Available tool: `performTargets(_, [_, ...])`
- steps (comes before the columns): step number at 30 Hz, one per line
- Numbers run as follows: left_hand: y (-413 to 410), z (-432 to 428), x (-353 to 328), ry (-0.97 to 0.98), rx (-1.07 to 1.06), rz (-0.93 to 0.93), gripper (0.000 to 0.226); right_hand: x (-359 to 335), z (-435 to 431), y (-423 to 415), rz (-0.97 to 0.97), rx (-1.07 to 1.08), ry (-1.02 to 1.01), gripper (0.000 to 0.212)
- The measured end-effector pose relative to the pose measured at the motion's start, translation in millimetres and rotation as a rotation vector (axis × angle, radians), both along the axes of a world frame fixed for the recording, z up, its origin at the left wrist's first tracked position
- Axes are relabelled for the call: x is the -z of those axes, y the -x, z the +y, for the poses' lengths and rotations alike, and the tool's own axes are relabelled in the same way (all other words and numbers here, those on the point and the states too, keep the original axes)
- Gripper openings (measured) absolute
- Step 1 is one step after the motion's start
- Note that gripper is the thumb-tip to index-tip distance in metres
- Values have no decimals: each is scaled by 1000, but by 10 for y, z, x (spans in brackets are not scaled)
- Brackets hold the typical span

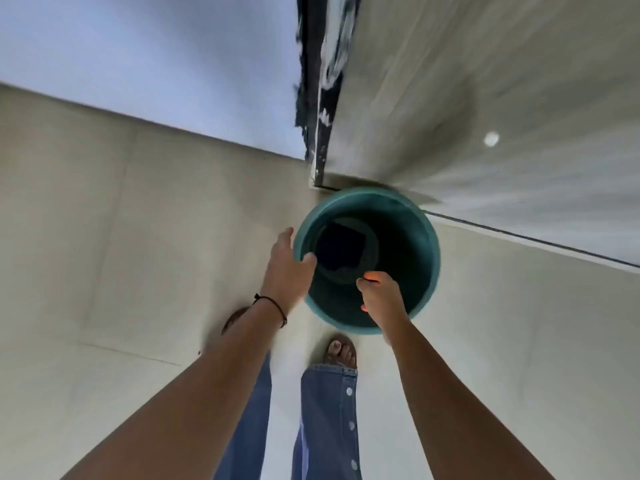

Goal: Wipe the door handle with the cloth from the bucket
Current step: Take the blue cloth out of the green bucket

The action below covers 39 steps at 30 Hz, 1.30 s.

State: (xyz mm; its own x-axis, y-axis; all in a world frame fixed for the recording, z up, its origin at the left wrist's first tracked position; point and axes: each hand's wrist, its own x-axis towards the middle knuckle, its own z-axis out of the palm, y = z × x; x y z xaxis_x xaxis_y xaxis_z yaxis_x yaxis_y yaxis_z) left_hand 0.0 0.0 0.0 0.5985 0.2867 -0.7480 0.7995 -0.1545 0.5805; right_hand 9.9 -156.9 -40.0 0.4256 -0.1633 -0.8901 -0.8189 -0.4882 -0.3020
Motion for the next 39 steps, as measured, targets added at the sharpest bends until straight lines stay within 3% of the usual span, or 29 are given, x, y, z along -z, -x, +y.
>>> performTargets(2, [65,-70,285,-30,-47,-64,48,330,24,-23,-12,55,-13,24])
performTargets(5, [164,-159,711,-68,-103,-103,43,918,37,-79,73,321,-93,22])
performTargets(7, [187,-149,911,-118,-116,-146,34,1268,75,-103,152,470,-125,35])
performTargets(13, [230,-134,1093,-89,-194,-294,26,1985,387,-235,229,783,-268,43])
performTargets(17, [226,-127,1127,-84,-227,-354,28,2247,489,-183,329,810,-280,63])
performTargets(19, [233,-130,1127,-79,-225,-348,28,2164,485,-177,321,796,-263,54])
performTargets(21, [244,-123,1121,-70,-213,-301,26,1887,483,-198,211,767,-237,31])
performTargets(24, [258,-126,934,-18,-232,-160,41,1216,365,-127,112,648,-127,18])
performTargets(28, [281,-154,160,-98,-268,-75,62,80,157,117,49,492,-109,17])
performTargets(31, [296,-88,-628,49,-340,-45,66,-959,124,212,16,454,-229,10])
performTargets(35, [439,153,-1872,470,-447,-35,38,-2488,199,366,-101,280,-367,14])
performTargets(37, [521,290,-2475,578,-503,-140,14,-3158,281,457,-135,237,-422,11])
performTargets(39, [640,431,-3109,591,-529,-263,6,-3798,378,564,-169,195,-470,12])
